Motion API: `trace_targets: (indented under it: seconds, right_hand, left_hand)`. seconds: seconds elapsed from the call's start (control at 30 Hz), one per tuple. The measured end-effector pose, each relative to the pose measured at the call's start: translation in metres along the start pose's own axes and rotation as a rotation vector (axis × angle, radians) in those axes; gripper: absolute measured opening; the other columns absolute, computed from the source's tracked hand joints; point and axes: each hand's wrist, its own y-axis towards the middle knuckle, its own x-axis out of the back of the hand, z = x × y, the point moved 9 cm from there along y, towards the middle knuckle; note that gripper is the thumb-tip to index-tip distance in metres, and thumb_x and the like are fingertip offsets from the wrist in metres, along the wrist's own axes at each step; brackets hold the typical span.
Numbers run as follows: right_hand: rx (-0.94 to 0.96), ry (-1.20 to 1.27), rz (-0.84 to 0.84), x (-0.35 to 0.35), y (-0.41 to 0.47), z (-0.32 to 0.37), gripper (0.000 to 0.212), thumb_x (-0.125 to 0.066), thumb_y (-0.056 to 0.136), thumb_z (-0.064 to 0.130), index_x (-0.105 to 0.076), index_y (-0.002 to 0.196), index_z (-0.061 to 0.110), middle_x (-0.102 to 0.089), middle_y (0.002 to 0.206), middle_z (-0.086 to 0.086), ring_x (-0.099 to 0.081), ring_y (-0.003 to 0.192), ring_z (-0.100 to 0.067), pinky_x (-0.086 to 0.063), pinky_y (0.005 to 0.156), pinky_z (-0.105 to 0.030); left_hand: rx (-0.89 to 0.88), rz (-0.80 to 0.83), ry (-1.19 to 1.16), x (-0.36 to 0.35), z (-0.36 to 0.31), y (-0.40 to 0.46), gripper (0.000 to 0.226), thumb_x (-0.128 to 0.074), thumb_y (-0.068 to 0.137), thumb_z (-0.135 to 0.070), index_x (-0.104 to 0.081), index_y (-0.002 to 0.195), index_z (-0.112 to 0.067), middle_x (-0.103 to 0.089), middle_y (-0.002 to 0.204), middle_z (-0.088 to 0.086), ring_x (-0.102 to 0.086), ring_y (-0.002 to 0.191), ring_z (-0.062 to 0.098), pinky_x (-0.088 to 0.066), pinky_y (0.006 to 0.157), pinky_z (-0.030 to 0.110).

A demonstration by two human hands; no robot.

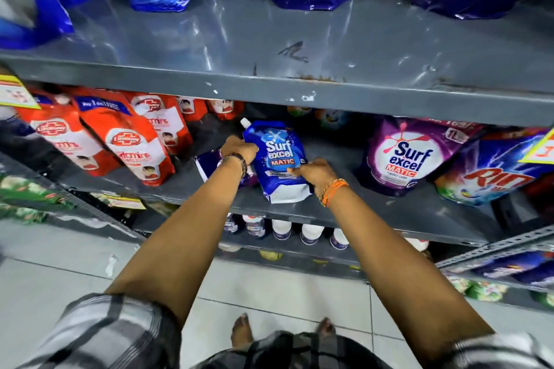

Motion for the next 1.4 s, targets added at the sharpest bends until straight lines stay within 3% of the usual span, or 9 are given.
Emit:
trace_targets:
  seconds: [0.2,0.3,0.47,0.6,0.77,0.9,1.07,1.2,1.4]
  right_hand:
    - [0.01,0.073,-0.01,0.021,0.048,-0.038,0.113,-0.095,0.004,0.016,-0.062,0.11,-0.004,-0.074,0.104,-0.023,-0.075,0.093,-0.037,-0.061,0.083,-0.059]
    - [0.027,0.122,-0.039,0.033,0.042,-0.041,0.091,-0.096,0.027,0.006,-0.058,0.109,-0.004,-0.073,0.108,-0.023,-0.073,0.096,-0.036,-0.061,0.087,-0.053]
    - [0.123,0.147,-0.086,0.041,-0.023,-0.008,0.037,-0.083,0.064,-0.016,-0.064,0.093,-0.003,-0.071,0.096,-0.019,-0.071,0.084,-0.031,-0.062,0.078,-0.042]
    - [0.32,0.112,-0.205,0.062,-0.031,0.012,0.039,-0.084,0.063,-0.015,-0.065,0.089,0.007,-0.074,0.101,-0.017,-0.071,0.08,-0.023,-0.061,0.065,-0.026]
    - [0.454,0.021,-0.375,0.079,-0.036,0.029,0.061,-0.089,0.06,-0.006,-0.06,0.112,0.005,-0.074,0.105,-0.008,-0.073,0.09,-0.021,-0.061,0.078,-0.028]
    - [0.482,0.059,-0.445,0.082,-0.037,0.032,0.06,-0.082,0.065,-0.016,-0.057,0.115,0.003,-0.066,0.099,0.002,-0.066,0.086,-0.007,-0.056,0.069,-0.01]
    - [0.436,0.163,-0.502,0.086,-0.027,0.01,0.063,-0.076,0.064,-0.022,-0.056,0.118,0.004,-0.069,0.113,-0.011,-0.069,0.103,-0.024,-0.062,0.084,-0.052]
    - [0.475,0.105,-0.521,0.09,-0.03,0.006,0.067,-0.083,0.063,-0.015,-0.056,0.12,0.006,-0.07,0.118,-0.013,-0.07,0.109,-0.026,-0.062,0.087,-0.049]
    - [0.383,0.011,-0.628,0.084,-0.065,-0.007,0.067,-0.084,0.071,0.002,-0.051,0.13,0.005,-0.065,0.124,-0.012,-0.064,0.108,-0.022,-0.052,0.096,-0.029]
  left_hand:
    - [-0.011,0.09,-0.032,-0.016,-0.005,-0.008,0.047,-0.077,0.076,-0.008,-0.06,0.119,-0.001,-0.068,0.119,0.011,-0.067,0.108,0.03,-0.056,0.095,0.04]
    - [0.002,0.179,-0.269,-0.031,0.004,-0.005,0.029,-0.079,0.074,0.003,-0.068,0.1,-0.004,-0.073,0.116,0.018,-0.072,0.102,0.032,-0.058,0.092,0.049]
    - [-0.03,0.23,-0.501,-0.041,0.001,-0.021,0.046,-0.074,0.078,0.011,-0.063,0.122,0.002,-0.072,0.116,0.023,-0.072,0.102,0.037,-0.058,0.089,0.055]
    - [-0.124,0.245,-0.665,-0.048,-0.019,-0.031,0.048,-0.068,0.075,0.022,-0.062,0.12,0.005,-0.069,0.109,0.024,-0.067,0.101,0.035,-0.054,0.096,0.056]
    - [-0.268,0.198,-0.671,-0.053,-0.053,-0.035,0.042,-0.067,0.076,0.021,-0.066,0.11,-0.004,-0.069,0.097,0.013,-0.063,0.099,0.03,-0.053,0.098,0.054]
    - [-0.318,0.139,-0.61,-0.06,-0.066,-0.045,0.049,-0.068,0.077,0.019,-0.059,0.124,0.009,-0.066,0.116,0.017,-0.058,0.101,0.022,-0.055,0.088,0.03]
    - [-0.315,0.168,-0.538,-0.074,-0.058,-0.051,0.048,-0.068,0.08,0.017,-0.057,0.126,0.009,-0.064,0.127,0.029,-0.059,0.097,0.021,-0.055,0.089,0.028]
    - [-0.366,0.239,-0.374,-0.072,-0.067,-0.057,0.057,-0.069,0.083,0.012,-0.05,0.136,0.006,-0.057,0.138,0.021,-0.06,0.112,0.025,-0.051,0.099,0.032]
    - [-0.53,0.292,0.386,-0.022,-0.05,-0.012,0.07,-0.083,0.076,-0.027,-0.051,0.138,-0.017,-0.059,0.141,0.01,-0.059,0.127,0.029,-0.048,0.107,0.037]
